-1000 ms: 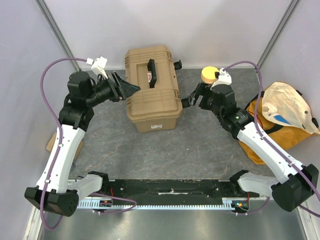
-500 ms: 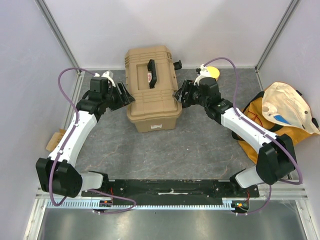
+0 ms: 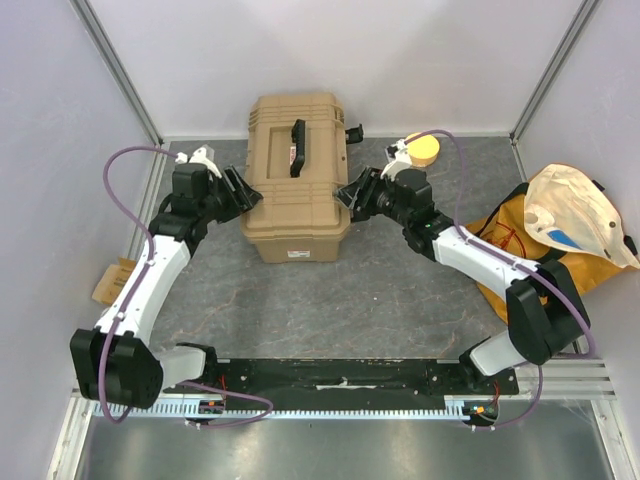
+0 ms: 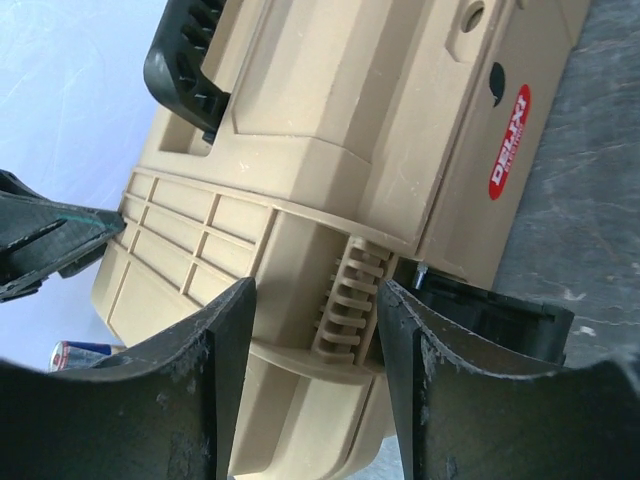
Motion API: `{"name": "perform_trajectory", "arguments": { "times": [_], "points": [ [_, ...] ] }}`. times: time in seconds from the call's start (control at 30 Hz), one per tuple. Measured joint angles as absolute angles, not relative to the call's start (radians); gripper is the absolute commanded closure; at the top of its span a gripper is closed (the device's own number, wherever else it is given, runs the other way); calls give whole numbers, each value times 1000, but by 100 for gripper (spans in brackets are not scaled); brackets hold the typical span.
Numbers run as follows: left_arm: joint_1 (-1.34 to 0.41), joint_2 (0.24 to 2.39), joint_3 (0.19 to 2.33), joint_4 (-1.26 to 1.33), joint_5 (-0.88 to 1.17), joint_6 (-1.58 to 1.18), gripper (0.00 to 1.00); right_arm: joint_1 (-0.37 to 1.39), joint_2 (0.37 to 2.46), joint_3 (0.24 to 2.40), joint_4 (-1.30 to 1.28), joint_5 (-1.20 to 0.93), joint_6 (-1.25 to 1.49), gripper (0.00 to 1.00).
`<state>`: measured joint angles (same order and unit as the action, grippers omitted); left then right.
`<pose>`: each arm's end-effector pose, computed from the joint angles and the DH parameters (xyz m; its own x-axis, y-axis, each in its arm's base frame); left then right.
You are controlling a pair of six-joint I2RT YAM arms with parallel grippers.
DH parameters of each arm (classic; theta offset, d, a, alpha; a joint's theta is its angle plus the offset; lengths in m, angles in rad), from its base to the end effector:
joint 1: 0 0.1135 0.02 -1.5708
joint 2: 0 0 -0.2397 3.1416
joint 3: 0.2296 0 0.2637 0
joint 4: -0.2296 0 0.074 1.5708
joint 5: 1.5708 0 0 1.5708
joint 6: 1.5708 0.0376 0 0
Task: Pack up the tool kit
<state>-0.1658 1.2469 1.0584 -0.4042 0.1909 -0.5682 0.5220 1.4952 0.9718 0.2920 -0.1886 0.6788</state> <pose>0.2939 -0.0564 0.2896 -0.6351 -0.4294 -0.6421 -0.0290 0.8439 -0.5357 0.3105 0.1867 0.2507 -0.5616 0.3885 -0.7306 -0.3795 0.6637 0.6446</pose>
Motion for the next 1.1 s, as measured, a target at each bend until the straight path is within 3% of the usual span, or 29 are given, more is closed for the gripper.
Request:
{"name": "perform_trajectory", "arguments": {
  "times": [0.2, 0.5, 0.67, 0.73, 0.83, 0.93, 1.1],
  "points": [
    [-152, 1191, 995, -349, 120, -558, 33, 566, 1514, 983, 303, -164, 715, 40],
    [-153, 1190, 1022, -385, 108, -552, 32, 520, 1468, 1015, 129, -144, 744, 19],
    [-154, 1188, 1055, -450, 91, -551, 29, 402, 1437, 1015, 92, -120, 761, 16],
    [-155, 1183, 1064, -476, 86, -551, 28, 363, 1437, 1008, 92, -115, 773, 19],
    [-155, 1180, 1069, -489, 87, -549, 28, 327, 1424, 944, 113, -119, 820, 34],
    [-154, 1180, 1069, -489, 93, -548, 28, 313, 1408, 834, 141, -127, 891, 42],
    [-151, 1171, 1042, -450, 137, -529, 28, 305, 1428, 704, 192, -158, 989, 41]
  ]
}}
